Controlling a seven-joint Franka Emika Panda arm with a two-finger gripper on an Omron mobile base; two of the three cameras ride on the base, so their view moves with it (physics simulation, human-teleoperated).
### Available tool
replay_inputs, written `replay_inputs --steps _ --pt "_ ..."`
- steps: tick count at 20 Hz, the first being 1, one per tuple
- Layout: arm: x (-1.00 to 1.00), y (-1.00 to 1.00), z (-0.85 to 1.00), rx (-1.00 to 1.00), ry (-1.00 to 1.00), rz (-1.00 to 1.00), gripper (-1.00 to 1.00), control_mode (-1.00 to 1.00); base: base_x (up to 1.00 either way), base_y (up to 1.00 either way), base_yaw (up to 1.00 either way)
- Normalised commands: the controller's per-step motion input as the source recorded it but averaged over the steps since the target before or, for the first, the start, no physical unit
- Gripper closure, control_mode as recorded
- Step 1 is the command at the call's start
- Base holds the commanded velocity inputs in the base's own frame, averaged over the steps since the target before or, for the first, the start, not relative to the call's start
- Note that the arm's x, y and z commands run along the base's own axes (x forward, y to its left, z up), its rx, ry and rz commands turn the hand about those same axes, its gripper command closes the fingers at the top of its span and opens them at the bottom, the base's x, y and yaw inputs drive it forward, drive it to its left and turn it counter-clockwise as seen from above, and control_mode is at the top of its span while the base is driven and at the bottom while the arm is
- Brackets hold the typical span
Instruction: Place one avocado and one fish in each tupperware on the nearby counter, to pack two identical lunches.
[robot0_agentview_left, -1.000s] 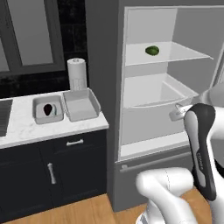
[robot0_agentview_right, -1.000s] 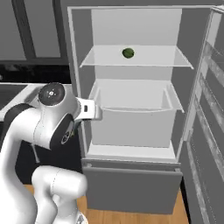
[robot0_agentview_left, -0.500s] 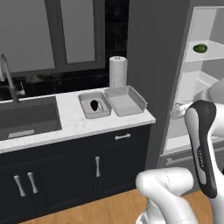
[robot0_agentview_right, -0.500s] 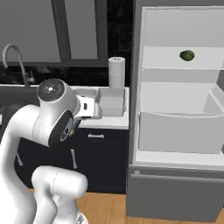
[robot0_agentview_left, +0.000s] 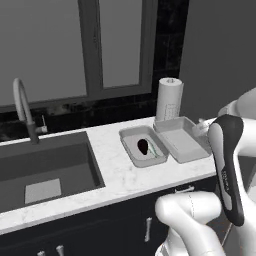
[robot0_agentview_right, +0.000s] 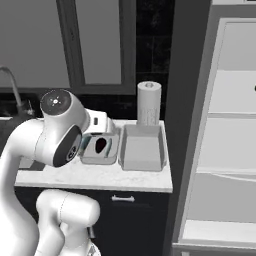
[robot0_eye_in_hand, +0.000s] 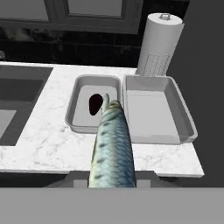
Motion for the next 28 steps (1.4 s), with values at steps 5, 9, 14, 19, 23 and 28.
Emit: replay_inputs --steps 5,9,14,19,23,28 --pt "0.0 0.0 0.0 0.0 0.0 0.0 1.0 1.0 1.0 -0.1 -0.03" --pt "0.44 -0.12 -0.37 -0.02 0.01 0.0 1.0 -1.0 0.23 -0.01 0.0" --pt "0.55 -0.32 -0.74 -0.07 0.08 -0.06 1.0 -1.0 0.0 0.0 0.0" --pt "0.74 -0.29 -0.77 -0.07 0.02 -0.07 1.0 -1.0 0.0 0.0 0.0" --pt "0.75 -0.55 -0.53 0.0 0.02 -0.02 1.0 -1.0 0.0 0.0 0.0" --pt "0.75 -0.5 -0.43 0.0 0.11 0.0 1.0 -1.0 0.0 0.0 0.0"
